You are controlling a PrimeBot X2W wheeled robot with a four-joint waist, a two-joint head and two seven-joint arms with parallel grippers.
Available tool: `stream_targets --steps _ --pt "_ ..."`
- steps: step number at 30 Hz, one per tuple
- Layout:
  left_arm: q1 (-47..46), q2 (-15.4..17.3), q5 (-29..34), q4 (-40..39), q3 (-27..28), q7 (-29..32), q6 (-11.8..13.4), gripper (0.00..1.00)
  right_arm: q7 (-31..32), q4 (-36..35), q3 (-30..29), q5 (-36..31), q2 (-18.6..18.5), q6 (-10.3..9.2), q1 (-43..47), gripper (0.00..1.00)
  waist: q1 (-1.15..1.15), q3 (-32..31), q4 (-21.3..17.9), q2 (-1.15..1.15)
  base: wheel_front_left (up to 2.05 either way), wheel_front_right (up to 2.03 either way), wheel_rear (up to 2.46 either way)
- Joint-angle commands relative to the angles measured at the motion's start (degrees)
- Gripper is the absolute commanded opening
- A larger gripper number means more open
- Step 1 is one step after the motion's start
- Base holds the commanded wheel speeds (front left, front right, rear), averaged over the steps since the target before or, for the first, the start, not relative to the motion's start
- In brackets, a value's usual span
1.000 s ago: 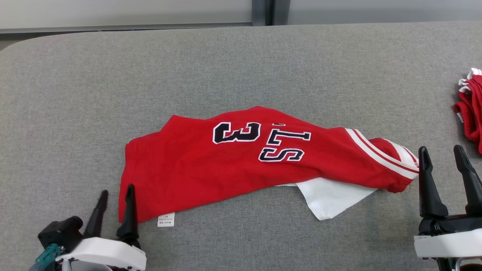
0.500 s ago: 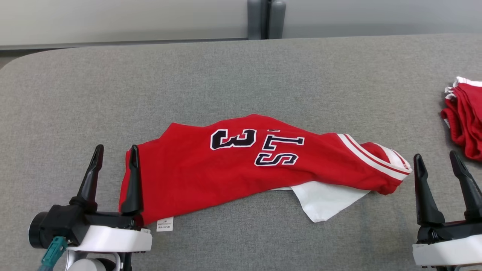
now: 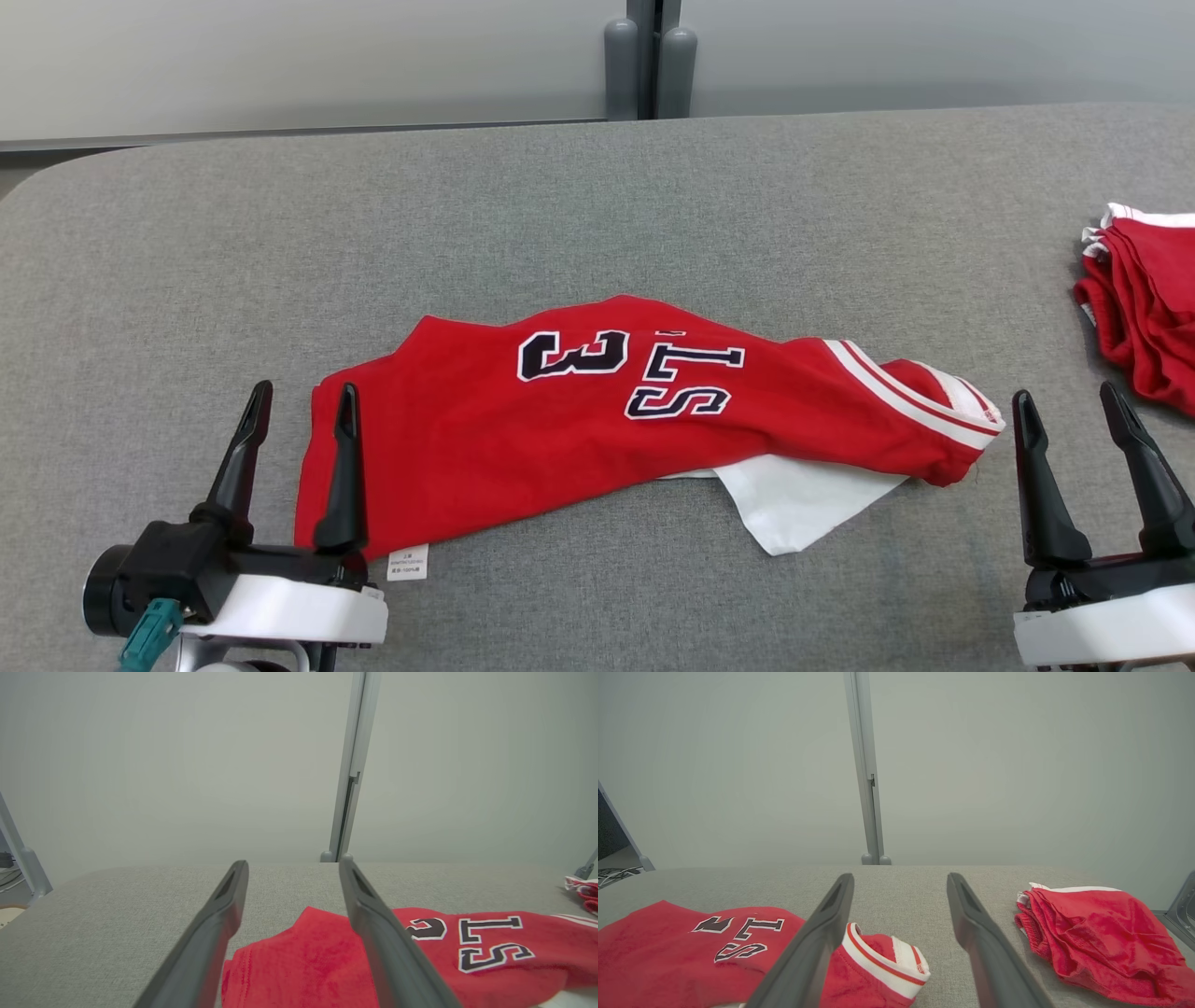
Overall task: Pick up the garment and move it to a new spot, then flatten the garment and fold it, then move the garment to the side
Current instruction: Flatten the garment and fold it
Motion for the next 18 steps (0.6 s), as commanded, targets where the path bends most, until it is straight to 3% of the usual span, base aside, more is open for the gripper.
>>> stream_targets --steps 1,7,18 --pt "0.09 0.21 0.08 -0.32 -0.07 0.23 0.23 1.0 0.14 0.1 -0.17 0.32 -0.27 -0.02 0.3 1.0 0.0 -0.02 0.04 0.0 0.0 0.0 0.0" --pt "0.21 0.41 -0.05 -0.92 -0.25 0.59 0.57 1.0 0.15 1.38 0.21 0.66 0.06 -0.02 0.96 1.0 0.0 0.1 0.09 0.0 0.0 0.0 0.0" --pt "-1.9 0.12 0.29 -1.53 -1.23 0.53 0.54 1.0 -1.45 13.1 2.65 3.12 -0.28 -0.01 -0.63 1.0 0.0 2.92 0.18 0.0 0.0 0.0 0.0"
